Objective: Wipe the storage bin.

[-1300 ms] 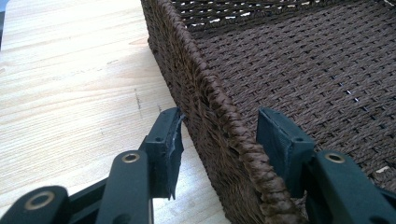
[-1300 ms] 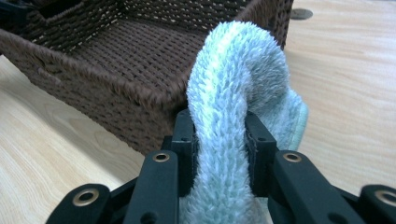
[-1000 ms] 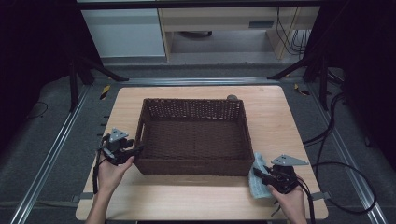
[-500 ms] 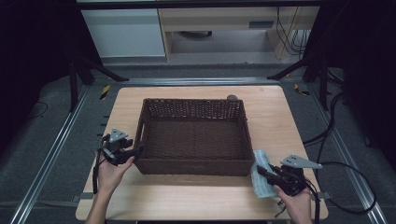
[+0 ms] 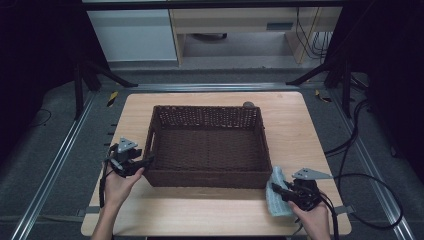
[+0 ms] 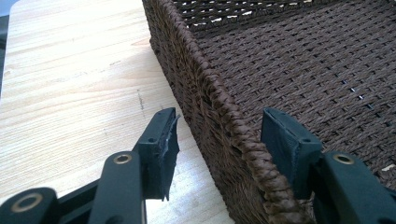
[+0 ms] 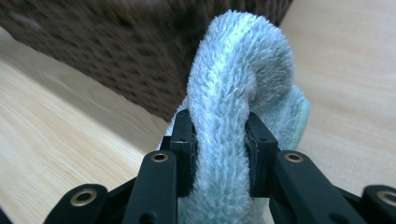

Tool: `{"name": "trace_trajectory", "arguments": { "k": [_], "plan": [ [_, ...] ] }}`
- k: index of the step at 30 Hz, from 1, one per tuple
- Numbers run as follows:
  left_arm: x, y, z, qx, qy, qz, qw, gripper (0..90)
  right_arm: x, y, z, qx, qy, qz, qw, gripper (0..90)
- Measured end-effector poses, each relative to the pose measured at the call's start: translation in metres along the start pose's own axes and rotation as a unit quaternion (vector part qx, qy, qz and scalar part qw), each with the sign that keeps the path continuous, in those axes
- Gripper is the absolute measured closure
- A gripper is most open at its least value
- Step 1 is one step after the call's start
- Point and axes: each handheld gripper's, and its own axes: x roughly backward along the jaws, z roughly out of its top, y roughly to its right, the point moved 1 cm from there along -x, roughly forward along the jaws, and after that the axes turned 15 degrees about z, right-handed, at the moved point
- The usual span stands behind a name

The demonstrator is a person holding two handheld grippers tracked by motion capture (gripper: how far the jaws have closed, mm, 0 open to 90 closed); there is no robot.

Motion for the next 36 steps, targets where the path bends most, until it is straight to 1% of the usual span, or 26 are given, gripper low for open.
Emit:
{"name": "trace_trajectory", "arguments": {
  "k": [2, 4, 7, 9, 10, 11, 13, 14, 15, 16, 18, 22, 24, 26, 27, 29, 31, 34, 35, 36],
  "plan": [
    [0.0, 0.0, 0.0, 0.0, 0.0, 0.0, 1.0, 45.5, -0.008, 0.004, -0.003, -0.003, -0.023, -0.007, 0.9997, 70.4],
    [0.0, 0.0, 0.0, 0.001, 0.0, -0.001, 1.0, 45.2, -0.011, 0.006, -0.003, -0.002, -0.031, -0.007, 0.9995, 70.3],
    [0.0, 0.0, 0.0, 0.0, 0.0, 0.0, 1.0, 45.1, -0.01, 0.008, -0.002, -0.005, -0.029, -0.008, 0.9995, 70.2],
    [0.0, -0.001, -0.001, 0.0, 0.0, 0.0, 1.0, 44.9, -0.007, 0.009, -0.001, -0.007, -0.025, -0.014, 0.9996, 70.0],
    [0.0, -0.001, -0.001, 0.0, 0.0, 0.0, 1.0, 44.8, -0.003, 0.009, 0.0, -0.007, -0.019, -0.026, 0.9994, 69.8],
    [0.0, -0.001, -0.001, 0.0, 0.0, 0.0, 1.0, 44.8, -0.001, 0.009, 0.0, -0.005, -0.015, -0.033, 0.9993, 69.7],
    [0.0, -0.001, -0.001, -0.001, 0.0, 0.0, 1.0, 44.7, 0.007, 0.012, 0.001, -0.003, -0.007, -0.056, 0.9984, 69.6],
    [0.0, -0.001, -0.001, -0.001, 0.0, 0.0, 1.0, 44.6, 0.01, 0.015, 0.0, -0.005, -0.003, -0.064, 0.9979, 69.5],
    [0.0, -0.001, -0.001, -0.001, 0.0, 0.0, 1.0, 44.6, 0.01, 0.015, 0.0, -0.005, -0.003, -0.064, 0.9979, 69.5],
    [0.0, -0.001, -0.001, -0.001, 0.0, 0.0, 1.0, 44.6, 0.018, 0.022, -0.001, -0.01, 0.002, -0.089, 0.996, 68.9],
    [0.0, -0.001, -0.001, -0.001, 0.0, -0.001, 1.0, 44.5, 0.025, 0.028, -0.003, -0.014, 0.002, -0.109, 0.9939, 68.7],
    [0.0, -0.001, -0.001, -0.002, 0.0, -0.001, 1.0, 44.4, 0.036, 0.041, -0.008, -0.023, 0.012, -0.127, 0.9915, 68.2],
    [0.0, -0.001, -0.001, -0.002, 0.0, -0.001, 1.0, 44.4, 0.039, 0.047, -0.009, -0.027, 0.013, -0.135, 0.9904, 67.9],
    [-0.001, -0.001, -0.001, -0.001, 0.0, -0.001, 1.0, 44.4, 0.039, 0.054, -0.012, -0.036, 0.009, -0.145, 0.9888, 67.4],
    [0.0, -0.001, -0.001, -0.001, 0.0, -0.001, 1.0, 44.4, 0.038, 0.057, -0.013, -0.039, 0.006, -0.146, 0.9885, 67.0],
    [0.0, -0.001, -0.001, -0.002, 0.0, 0.0, 1.0, 44.5, 0.036, 0.061, -0.015, -0.045, 0.0, -0.146, 0.9882, 64.6],
    [0.0, -0.001, -0.001, -0.002, 0.0, -0.001, 1.0, 44.5, 0.033, 0.062, -0.015, -0.043, -0.005, -0.148, 0.988, 60.2],
    [0.0, -0.001, -0.001, -0.002, 0.0, -0.001, 1.0, 44.9, 0.031, 0.061, -0.015, -0.031, -0.008, -0.167, 0.9855, 49.2],
    [0.0, 0.0, -0.001, -0.003, -0.001, -0.001, 1.0, 45.1, 0.032, 0.06, -0.014, -0.03, -0.005, -0.171, 0.9848, 46.2],
    [0.0, 0.0, -0.001, -0.005, -0.001, -0.002, 1.0, 45.6, 0.033, 0.06, -0.013, -0.03, 0.0, -0.171, 0.9848, 43.8]
  ]
}}
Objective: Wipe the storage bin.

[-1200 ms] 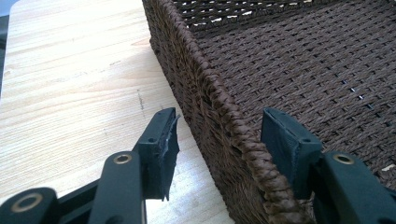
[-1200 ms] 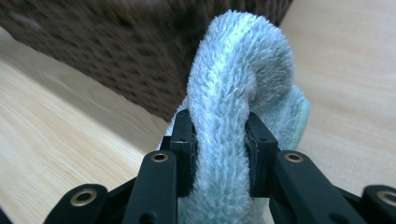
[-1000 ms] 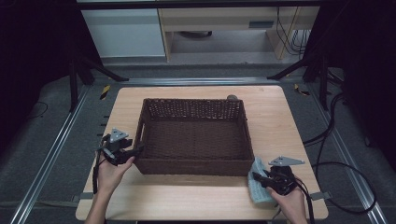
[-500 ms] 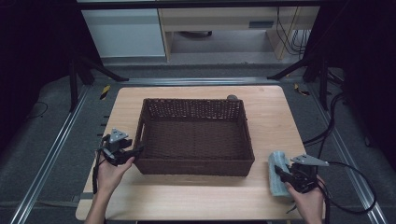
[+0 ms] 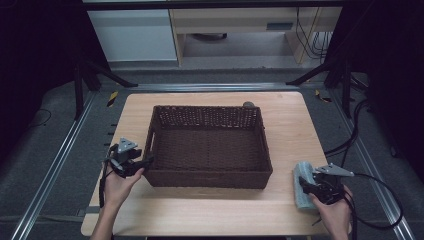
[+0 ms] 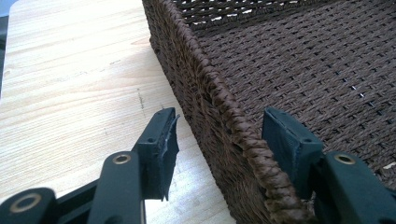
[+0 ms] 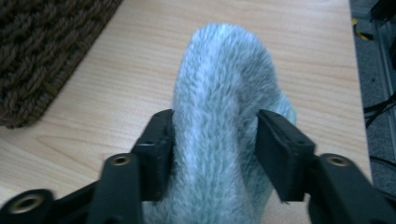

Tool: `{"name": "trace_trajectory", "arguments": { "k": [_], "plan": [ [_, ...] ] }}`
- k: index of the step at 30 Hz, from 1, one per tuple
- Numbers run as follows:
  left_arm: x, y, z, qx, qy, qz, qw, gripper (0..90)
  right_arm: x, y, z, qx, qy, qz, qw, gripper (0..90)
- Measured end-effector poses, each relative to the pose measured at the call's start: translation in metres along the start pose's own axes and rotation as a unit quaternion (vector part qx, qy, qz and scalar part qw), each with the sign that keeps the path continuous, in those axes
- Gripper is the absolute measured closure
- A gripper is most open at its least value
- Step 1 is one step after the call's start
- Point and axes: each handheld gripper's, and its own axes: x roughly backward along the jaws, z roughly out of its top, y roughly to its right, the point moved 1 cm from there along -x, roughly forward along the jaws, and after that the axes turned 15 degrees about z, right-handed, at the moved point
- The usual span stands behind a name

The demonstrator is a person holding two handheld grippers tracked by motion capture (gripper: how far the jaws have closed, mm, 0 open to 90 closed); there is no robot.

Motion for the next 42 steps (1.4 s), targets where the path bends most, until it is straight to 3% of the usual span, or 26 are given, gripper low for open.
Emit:
{"name": "trace_trajectory", "arguments": {
  "k": [5, 8, 11, 15, 19, 24, 32, 42],
  "plan": [
    [0.001, 0.0, 0.0, 0.003, 0.004, -0.003, 1.0, 47.0, 0.01, -0.004, 0.008, 0.011, 0.044, -0.009, 0.9989, 37.5],
    [0.002, 0.0, 0.0, 0.006, 0.01, -0.009, 0.9999, 47.4, 0.021, -0.009, 0.019, 0.018, 0.083, -0.011, 0.9963, 37.4],
    [0.005, 0.0, 0.002, 0.009, 0.018, -0.012, 0.9997, 49.3, 0.032, -0.023, 0.034, 0.025, 0.122, 0.023, 0.9919, 39.8],
    [0.008, 0.0, 0.002, 0.007, 0.017, -0.015, 0.9997, 54.8, 0.039, -0.045, 0.052, 0.044, 0.142, 0.066, 0.9867, 47.6],
    [0.009, 0.0, 0.002, 0.011, 0.015, -0.023, 0.9996, 58.8, 0.034, -0.066, 0.067, 0.058, 0.143, 0.106, 0.9824, 51.0],
    [0.009, 0.002, 0.002, 0.007, 0.012, -0.023, 0.9996, 63.6, 0.008, -0.075, 0.078, 0.051, 0.122, 0.141, 0.9811, 57.6],
    [0.007, 0.003, 0.001, 0.007, 0.01, -0.025, 0.9996, 66.0, -0.02, -0.079, 0.079, 0.054, 0.084, 0.158, 0.9825, 69.0],
    [-0.001, 0.003, 0.006, 0.007, 0.01, -0.022, 0.9997, 67.1, -0.027, -0.075, 0.085, 0.051, 0.089, 0.153, 0.9829, 70.6]
  ]
}}
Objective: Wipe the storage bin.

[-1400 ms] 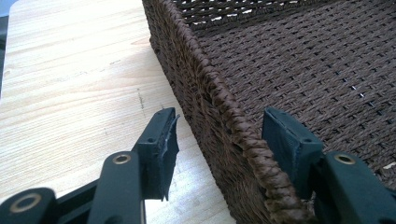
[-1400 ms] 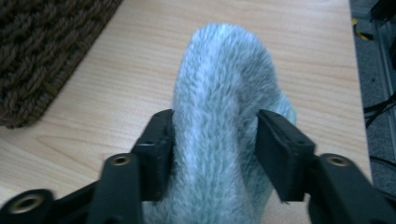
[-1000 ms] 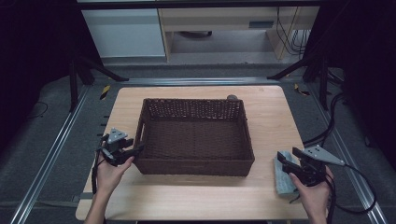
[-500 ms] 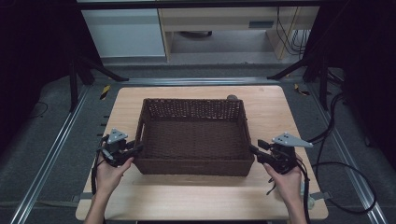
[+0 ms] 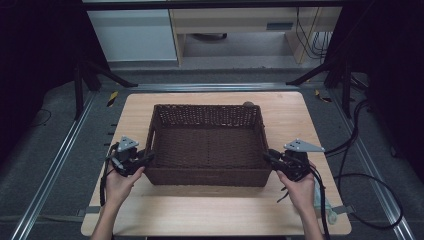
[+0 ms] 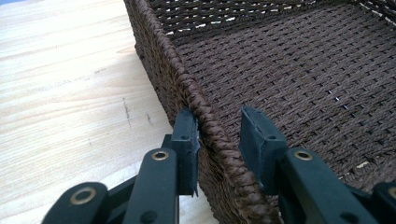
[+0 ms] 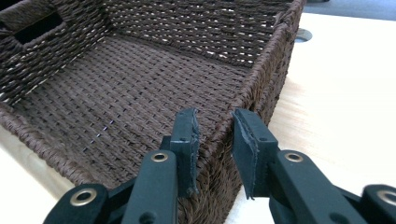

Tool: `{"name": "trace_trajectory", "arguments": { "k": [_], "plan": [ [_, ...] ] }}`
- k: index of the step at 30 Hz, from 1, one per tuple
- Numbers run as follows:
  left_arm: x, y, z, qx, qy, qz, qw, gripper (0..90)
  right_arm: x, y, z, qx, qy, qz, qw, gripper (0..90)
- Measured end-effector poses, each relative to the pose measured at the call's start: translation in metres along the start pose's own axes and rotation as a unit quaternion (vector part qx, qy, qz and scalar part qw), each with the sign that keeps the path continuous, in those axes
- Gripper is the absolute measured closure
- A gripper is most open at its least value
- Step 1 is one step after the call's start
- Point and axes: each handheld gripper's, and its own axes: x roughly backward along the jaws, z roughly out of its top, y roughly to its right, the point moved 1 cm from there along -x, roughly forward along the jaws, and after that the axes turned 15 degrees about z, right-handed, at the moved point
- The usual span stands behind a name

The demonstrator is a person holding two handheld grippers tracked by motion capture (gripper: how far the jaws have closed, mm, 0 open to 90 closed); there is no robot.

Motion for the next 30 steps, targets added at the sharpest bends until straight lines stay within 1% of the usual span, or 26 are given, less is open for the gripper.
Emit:
{"name": "trace_trajectory", "arguments": {
  "k": [3, 9, 13, 15, 19, 22, 30],
  "plan": [
    [-0.0029, 0.0, 0.0016, 0.003, 0.001, 0.001, 1.0, 67.3, -0.0023, 0.0027, 0.001, -0.001, 0.005, -0.003, 1.0, 70.7],
    [-0.0019, 0.0023, 0.0007, -0.003, 0.004, 0.008, 1.0, 67.6, -0.0036, 0.0035, 0.0006, 0.002, 0.012, -0.008, 0.9999, 71.2],
    [-0.001, 0.0027, -0.0005, 0.0, 0.003, 0.006, 1.0, 67.2, -0.0046, 0.004, 0.0015, 0.002, 0.013, -0.011, 0.9999, 71.6],
    [0.0005, 0.0044, -0.0009, -0.003, 0.002, 0.006, 1.0, 67.0, -0.0052, 0.0052, 0.0024, 0.007, 0.011, -0.015, 0.9998, 72.2],
    [0.0017, 0.0062, -0.0011, -0.01, 0.002, 0.008, 0.9999, 66.4, -0.0057, 0.0084, 0.0031, 0.002, 0.014, -0.014, 0.9998, 72.8],
    [0.0012, 0.0053, -0.0008, -0.009, 0.001, 0.006, 0.9999, 66.4, -0.0059, 0.0064, 0.003, 0.008, 0.013, -0.019, 0.9997, 72.9],
    [0.0004, 0.0043, -0.0001, -0.01, 0.002, 0.005, 0.9999, 66.3, -0.0048, 0.0036, 0.0023, 0.008, 0.01, -0.023, 0.9997, 73.0]
  ]
}}
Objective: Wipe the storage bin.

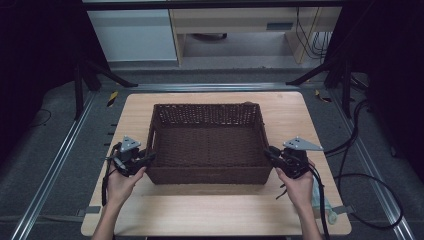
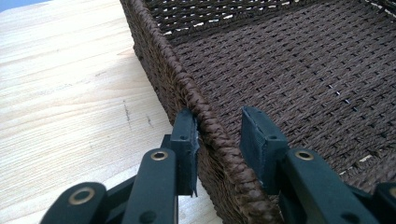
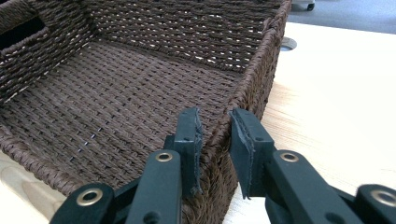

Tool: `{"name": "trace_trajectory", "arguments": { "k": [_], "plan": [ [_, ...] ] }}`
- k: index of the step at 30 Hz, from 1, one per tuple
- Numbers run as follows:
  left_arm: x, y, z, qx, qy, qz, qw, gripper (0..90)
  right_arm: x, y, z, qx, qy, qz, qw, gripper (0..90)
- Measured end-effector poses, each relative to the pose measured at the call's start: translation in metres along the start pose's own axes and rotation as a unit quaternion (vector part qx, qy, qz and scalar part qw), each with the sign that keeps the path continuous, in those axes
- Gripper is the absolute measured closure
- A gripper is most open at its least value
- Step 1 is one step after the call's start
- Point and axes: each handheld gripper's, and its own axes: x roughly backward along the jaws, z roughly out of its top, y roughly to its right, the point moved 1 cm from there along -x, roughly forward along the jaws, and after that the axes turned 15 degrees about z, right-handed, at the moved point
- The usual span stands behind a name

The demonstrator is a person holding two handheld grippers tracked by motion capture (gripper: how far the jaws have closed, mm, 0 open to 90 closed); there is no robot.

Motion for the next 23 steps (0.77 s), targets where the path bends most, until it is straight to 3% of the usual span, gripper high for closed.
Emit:
{"name": "trace_trajectory", "arguments": {
  "k": [3, 9, 11, 14, 23],
  "plan": [
    [0.001, -0.001, 0.0, -0.003, 0.005, -0.002, 1.0, 64.1, 0.001, 0.001, 0.001, -0.003, 0.001, 0.004, 1.0, 71.6],
    [0.016, -0.006, 0.005, 0.006, 0.035, -0.005, 0.9994, 48.8, 0.018, 0.003, 0.007, -0.003, 0.047, 0.0, 0.9989, 47.3],
    [0.021, -0.01, 0.005, 0.008, 0.041, -0.004, 0.9991, 44.7, 0.025, 0.004, 0.008, 0.003, 0.064, -0.014, 0.9978, 39.1],
    [0.027, -0.017, 0.005, 0.02, 0.053, -0.003, 0.9984, 40.7, 0.032, 0.007, 0.007, 0.004, 0.071, -0.022, 0.9972, 30.1],
    [0.041, -0.048, -0.001, 0.056, 0.07, 0.005, 0.9959, 32.8, 0.051, 0.025, -0.002, -0.013, 0.081, -0.046, 0.9955, 20.6]
  ]
}}
